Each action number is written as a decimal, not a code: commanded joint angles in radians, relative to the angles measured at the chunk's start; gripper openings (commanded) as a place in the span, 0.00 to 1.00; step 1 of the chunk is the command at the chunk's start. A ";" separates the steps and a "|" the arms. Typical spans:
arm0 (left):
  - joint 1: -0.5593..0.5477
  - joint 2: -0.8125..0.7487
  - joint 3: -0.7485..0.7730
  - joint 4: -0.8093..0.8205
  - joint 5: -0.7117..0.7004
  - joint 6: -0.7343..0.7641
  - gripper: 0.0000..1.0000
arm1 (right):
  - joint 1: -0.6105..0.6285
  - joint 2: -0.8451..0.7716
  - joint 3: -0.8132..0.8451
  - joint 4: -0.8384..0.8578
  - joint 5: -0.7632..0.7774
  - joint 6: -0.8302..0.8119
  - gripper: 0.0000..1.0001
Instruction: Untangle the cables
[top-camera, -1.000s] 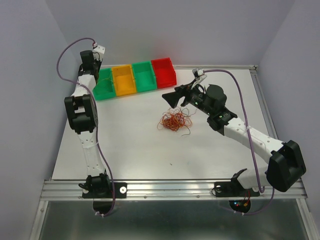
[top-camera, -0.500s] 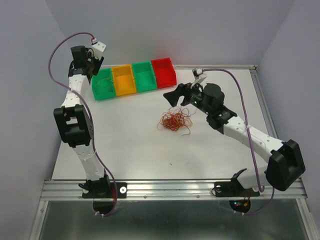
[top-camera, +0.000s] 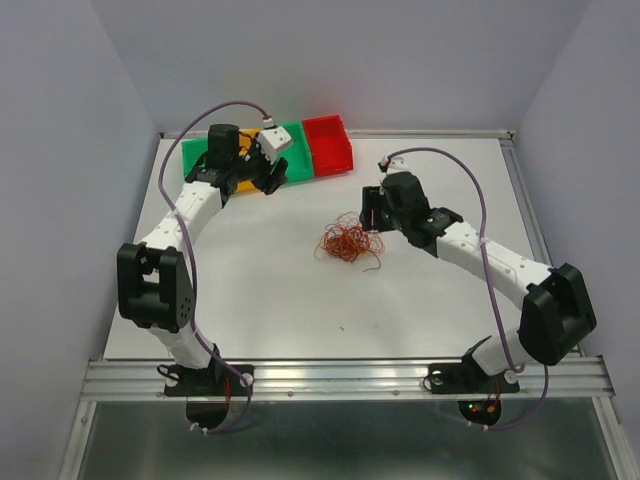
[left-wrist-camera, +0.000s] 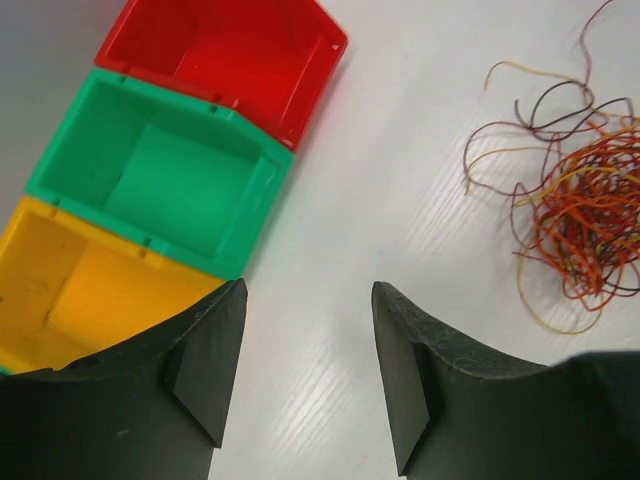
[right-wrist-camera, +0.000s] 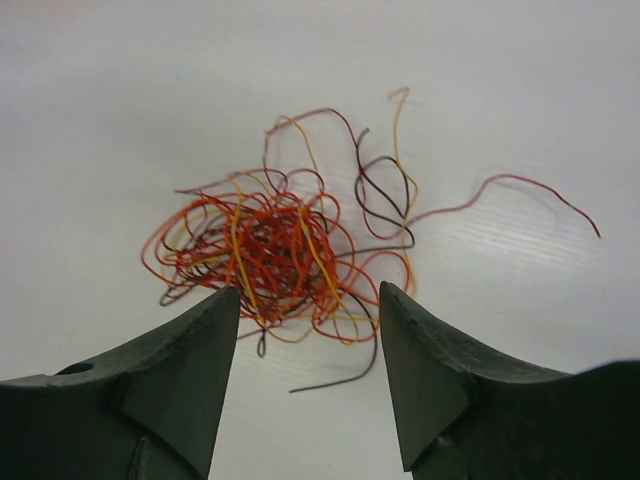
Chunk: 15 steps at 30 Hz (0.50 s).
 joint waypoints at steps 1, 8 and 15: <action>-0.024 -0.028 -0.041 0.142 0.121 -0.107 0.65 | -0.005 -0.074 -0.067 -0.077 0.086 -0.008 0.62; -0.086 -0.019 -0.092 0.210 0.103 -0.144 0.65 | -0.025 -0.022 -0.115 -0.093 0.054 0.000 0.56; -0.096 -0.034 -0.142 0.237 0.090 -0.136 0.65 | -0.027 0.086 -0.055 -0.090 0.029 -0.014 0.49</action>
